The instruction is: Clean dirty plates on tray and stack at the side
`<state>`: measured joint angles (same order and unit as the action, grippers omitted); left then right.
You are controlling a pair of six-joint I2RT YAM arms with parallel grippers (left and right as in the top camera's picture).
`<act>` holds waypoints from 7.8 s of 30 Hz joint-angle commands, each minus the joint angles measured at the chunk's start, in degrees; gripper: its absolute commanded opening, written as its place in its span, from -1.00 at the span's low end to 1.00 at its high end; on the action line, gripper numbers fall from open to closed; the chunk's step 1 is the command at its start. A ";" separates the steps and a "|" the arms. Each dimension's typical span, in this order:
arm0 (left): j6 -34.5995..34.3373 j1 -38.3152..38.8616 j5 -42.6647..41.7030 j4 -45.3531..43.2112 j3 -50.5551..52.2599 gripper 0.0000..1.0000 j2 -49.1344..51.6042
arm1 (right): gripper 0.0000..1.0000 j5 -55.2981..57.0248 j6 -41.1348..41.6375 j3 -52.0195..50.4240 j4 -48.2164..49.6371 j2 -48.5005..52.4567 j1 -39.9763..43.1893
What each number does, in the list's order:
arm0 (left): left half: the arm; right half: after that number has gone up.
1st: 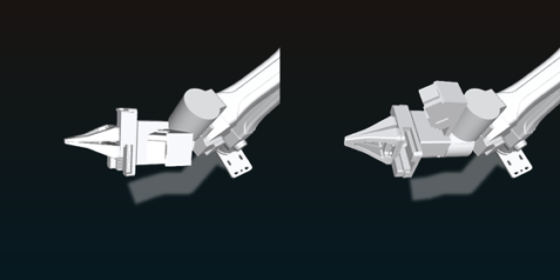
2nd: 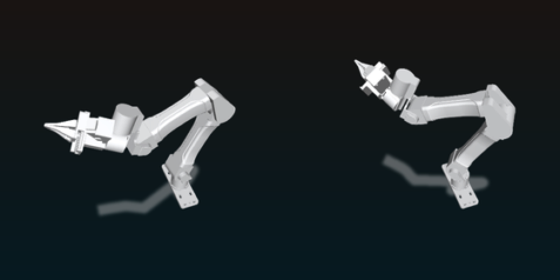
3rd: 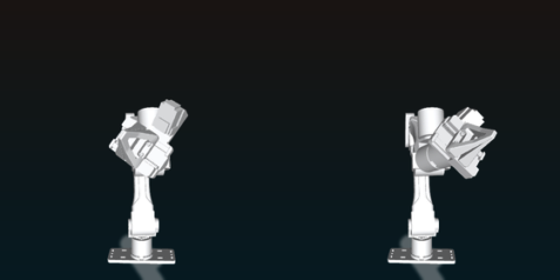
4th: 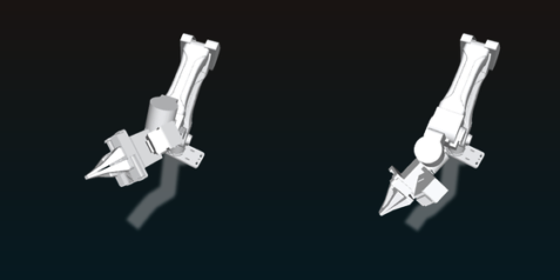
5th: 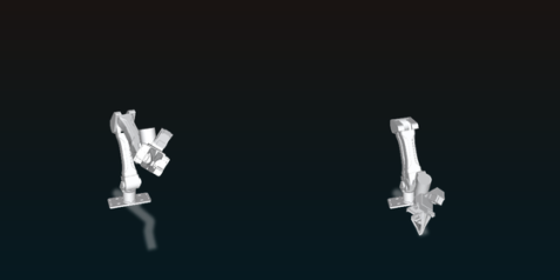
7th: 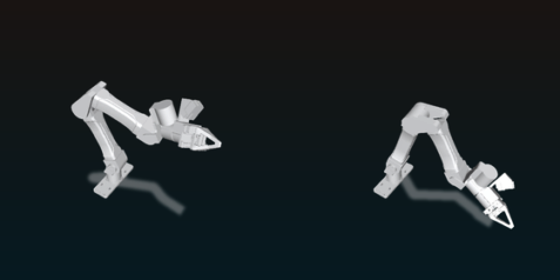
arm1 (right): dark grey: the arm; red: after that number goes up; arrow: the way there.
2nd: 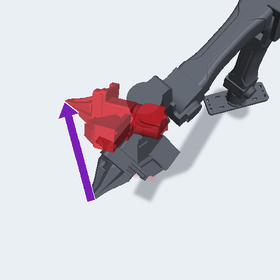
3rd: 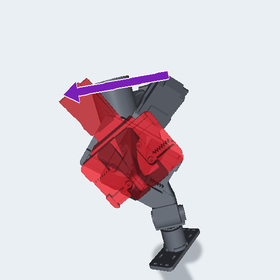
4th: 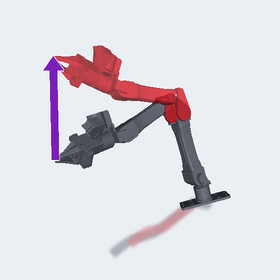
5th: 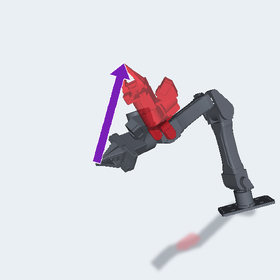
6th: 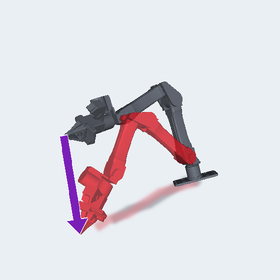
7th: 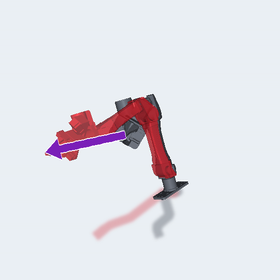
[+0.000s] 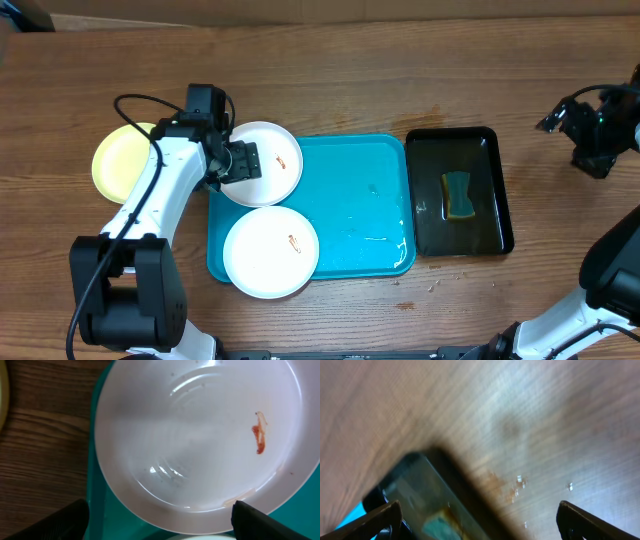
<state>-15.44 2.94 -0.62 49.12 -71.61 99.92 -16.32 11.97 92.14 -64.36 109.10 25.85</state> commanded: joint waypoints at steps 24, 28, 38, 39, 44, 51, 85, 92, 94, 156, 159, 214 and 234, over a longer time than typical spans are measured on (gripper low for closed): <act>-2.97 -0.96 -7.10 -10.62 7.63 0.29 -0.81 | 0.75 9.29 -2.75 -1.14 -12.22 -1.40 -22.14; -2.73 0.28 -5.90 -10.58 7.82 0.31 -0.81 | 0.75 9.86 -2.73 -4.59 -10.95 -1.40 -25.92; -2.73 1.79 -5.25 -12.83 9.88 0.29 -0.81 | 0.77 9.81 -1.20 -13.05 -3.72 -1.40 -26.86; -2.73 1.95 -5.88 -13.16 9.88 0.26 -0.81 | 0.77 9.84 -1.22 -13.07 -3.69 -1.40 -26.86; -2.78 3.37 -11.02 -15.10 9.88 0.34 -0.81 | 0.77 9.84 -1.22 -13.07 -4.33 -1.40 -26.91; -2.69 7.19 -11.45 -16.59 9.86 0.34 -0.81 | 0.82 9.84 -1.25 -13.07 -4.46 -1.40 -26.91; -19.30 7.13 -5.20 20.41 20.50 0.64 -21.62 | 0.92 9.84 -1.25 -13.07 -4.50 -1.40 -26.91; -22.93 7.13 -4.13 17.94 26.93 0.47 -21.62 | 0.92 9.84 -1.25 -13.07 -4.46 -1.40 -26.91; -23.98 7.17 -5.27 16.79 29.27 0.36 -21.62 | 0.92 9.84 -1.25 -13.07 -4.46 -1.40 -26.91; -12.81 12.57 -6.62 -13.60 31.61 0.01 -21.44 | -0.26 8.79 2.86 -23.43 0.55 -1.42 -27.02; -12.81 14.40 -5.92 -14.34 31.69 0.03 -21.44 | 0.69 8.74 2.64 -18.56 -4.20 -1.42 -26.77; -14.84 18.84 -3.13 -22.97 31.61 -0.83 -13.03 | -0.81 11.52 2.69 -24.35 4.83 -1.40 -26.82; -24.00 18.84 -6.93 -19.58 31.61 -0.92 -13.03 | -0.92 11.58 -0.31 -12.26 -10.82 -1.42 -26.58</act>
<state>-36.34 21.41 -6.52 28.95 -40.23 86.28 -5.08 12.64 77.36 -74.35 108.38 -1.10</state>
